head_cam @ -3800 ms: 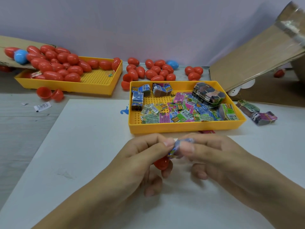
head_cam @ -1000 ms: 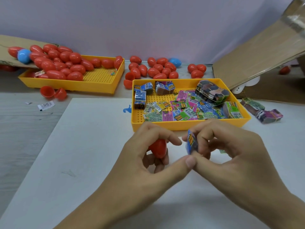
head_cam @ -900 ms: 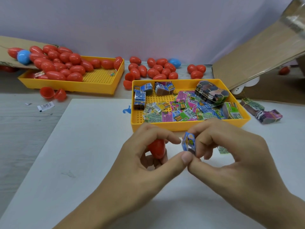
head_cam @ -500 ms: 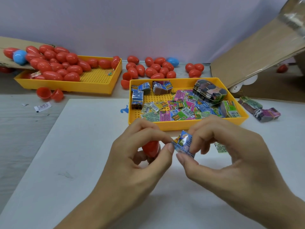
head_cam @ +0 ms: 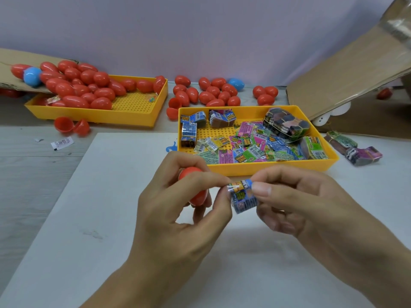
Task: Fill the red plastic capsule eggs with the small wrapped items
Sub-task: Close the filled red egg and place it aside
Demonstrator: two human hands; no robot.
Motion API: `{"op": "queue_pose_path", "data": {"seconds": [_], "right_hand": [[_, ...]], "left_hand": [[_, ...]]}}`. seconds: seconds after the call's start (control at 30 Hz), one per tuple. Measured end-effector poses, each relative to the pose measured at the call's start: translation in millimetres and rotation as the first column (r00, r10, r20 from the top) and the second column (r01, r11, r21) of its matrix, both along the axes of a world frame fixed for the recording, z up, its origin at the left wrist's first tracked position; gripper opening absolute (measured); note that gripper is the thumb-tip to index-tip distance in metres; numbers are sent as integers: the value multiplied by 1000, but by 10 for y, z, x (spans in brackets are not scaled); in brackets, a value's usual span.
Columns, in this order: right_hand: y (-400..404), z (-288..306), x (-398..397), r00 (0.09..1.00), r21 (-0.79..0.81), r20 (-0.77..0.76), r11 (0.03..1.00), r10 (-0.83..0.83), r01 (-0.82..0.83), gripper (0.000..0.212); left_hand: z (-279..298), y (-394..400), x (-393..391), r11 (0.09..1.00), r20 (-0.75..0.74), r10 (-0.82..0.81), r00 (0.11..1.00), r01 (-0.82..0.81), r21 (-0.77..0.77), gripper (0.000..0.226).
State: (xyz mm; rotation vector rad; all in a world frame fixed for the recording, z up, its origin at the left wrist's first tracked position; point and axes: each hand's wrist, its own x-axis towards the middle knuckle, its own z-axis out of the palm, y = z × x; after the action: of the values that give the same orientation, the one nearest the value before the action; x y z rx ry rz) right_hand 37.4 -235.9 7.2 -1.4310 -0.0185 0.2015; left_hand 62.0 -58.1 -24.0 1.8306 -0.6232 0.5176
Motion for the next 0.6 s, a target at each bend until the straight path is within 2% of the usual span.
{"op": "queue_pose_path", "data": {"seconds": [0.13, 0.23, 0.3, 0.4, 0.5, 0.6], "right_hand": [[6, -3, -7, 998, -118, 55, 993, 25, -19, 32], [9, -19, 3, 994, -113, 105, 993, -8, 20, 29], [10, -17, 3, 987, -113, 151, 991, -49, 67, 28], [28, -3, -7, 958, -157, 264, 975, -111, 156, 7], [43, -14, -34, 932, -222, 341, 953, -124, 208, 2], [56, -26, -40, 913, -266, 390, 934, -123, 240, 12]], "left_hand": [[-19, 4, 7, 1000, -21, -6, 1000, 5, -15, 12], [-40, -2, 1, 999, -58, -39, 998, 38, -31, 15], [-48, 1, -11, 992, -152, -99, 983, 85, -95, 29], [-61, 2, -10, 941, -324, -269, 907, 175, -291, 44], [-76, -37, -1, 921, -335, -283, 899, 157, -355, 44], [-67, -47, -3, 915, -317, -267, 910, 136, -380, 44]]}}
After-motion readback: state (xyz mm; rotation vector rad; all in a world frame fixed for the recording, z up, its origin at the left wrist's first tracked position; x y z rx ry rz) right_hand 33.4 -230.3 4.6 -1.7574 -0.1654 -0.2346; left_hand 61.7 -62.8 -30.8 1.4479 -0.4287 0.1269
